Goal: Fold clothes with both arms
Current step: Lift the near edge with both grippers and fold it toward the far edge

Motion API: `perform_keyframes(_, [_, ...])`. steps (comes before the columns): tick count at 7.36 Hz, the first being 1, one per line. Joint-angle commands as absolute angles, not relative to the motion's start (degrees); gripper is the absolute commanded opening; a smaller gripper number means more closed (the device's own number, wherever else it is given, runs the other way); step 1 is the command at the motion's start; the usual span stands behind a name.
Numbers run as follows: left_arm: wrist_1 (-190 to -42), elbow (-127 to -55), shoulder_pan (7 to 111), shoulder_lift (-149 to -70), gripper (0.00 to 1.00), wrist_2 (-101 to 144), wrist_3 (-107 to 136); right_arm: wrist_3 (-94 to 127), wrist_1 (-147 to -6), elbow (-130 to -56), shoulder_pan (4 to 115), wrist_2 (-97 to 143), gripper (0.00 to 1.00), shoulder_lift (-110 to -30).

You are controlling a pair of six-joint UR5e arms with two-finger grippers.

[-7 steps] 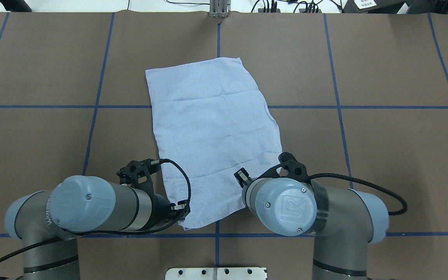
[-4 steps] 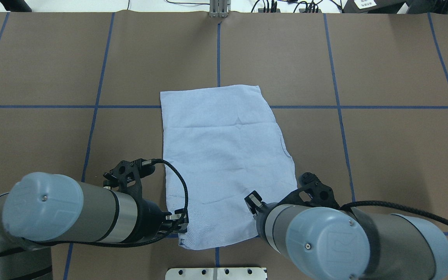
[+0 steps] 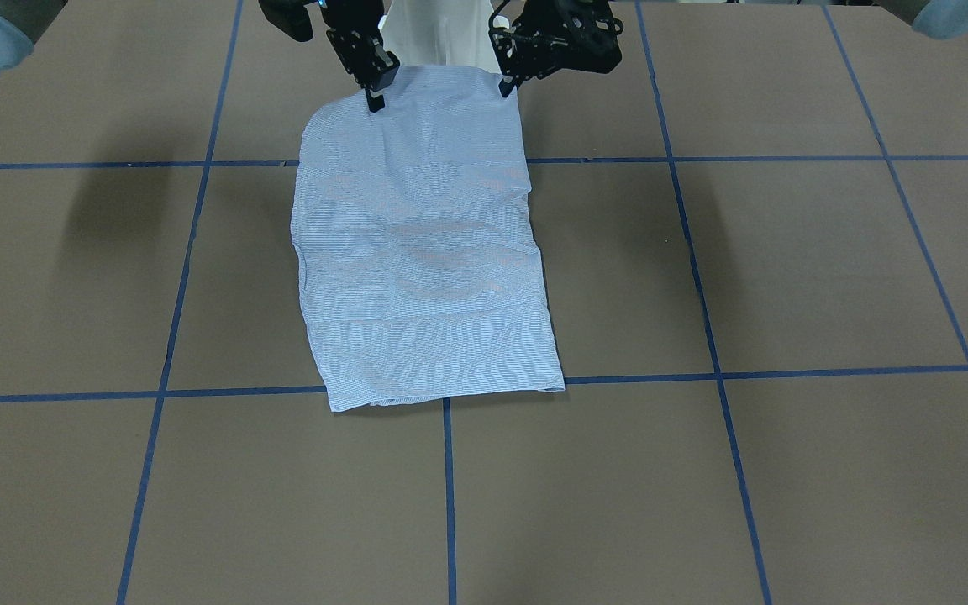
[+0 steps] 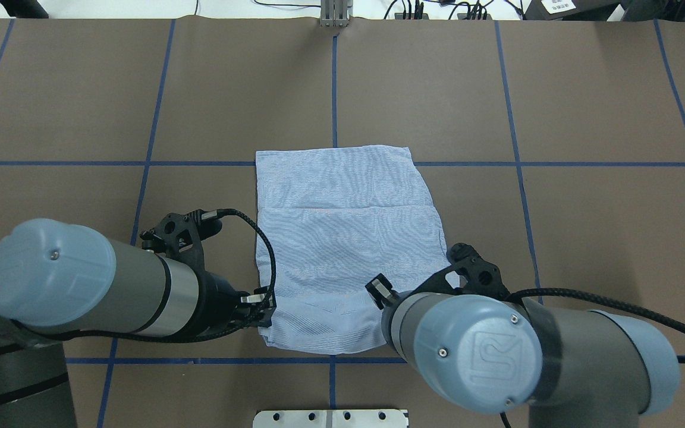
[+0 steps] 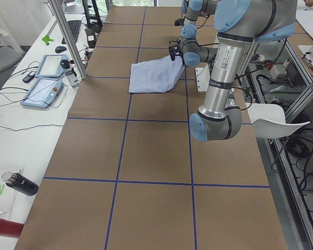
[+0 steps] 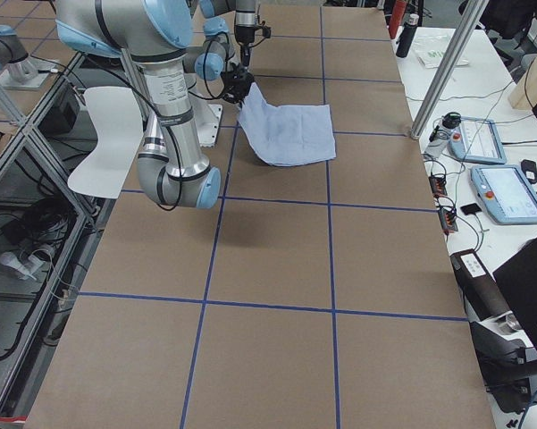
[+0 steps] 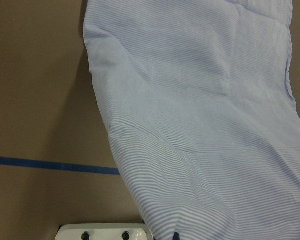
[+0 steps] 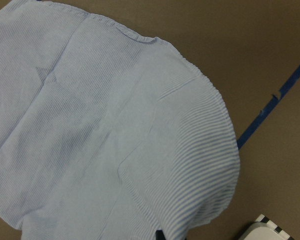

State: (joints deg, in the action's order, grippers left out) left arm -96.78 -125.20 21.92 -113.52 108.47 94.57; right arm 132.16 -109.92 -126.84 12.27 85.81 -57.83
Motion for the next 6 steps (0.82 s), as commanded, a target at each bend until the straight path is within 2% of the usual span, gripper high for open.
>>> perform_keyframes(1, [-96.59,-117.54,28.36,-118.55,0.00,108.46,90.03,125.10,-105.68,-120.52,18.78,85.96,0.00,-55.46])
perform_keyframes(4, [-93.01,-109.99,36.02,-123.90,0.00,108.46,81.33,117.26,-97.84,-111.22,26.00,86.13,0.00,-54.24])
perform_keyframes(6, [-93.43,-101.47,36.56,-127.69,0.00,106.89,79.12,114.28,-96.95,-100.43,27.76,86.22,0.00,-47.67])
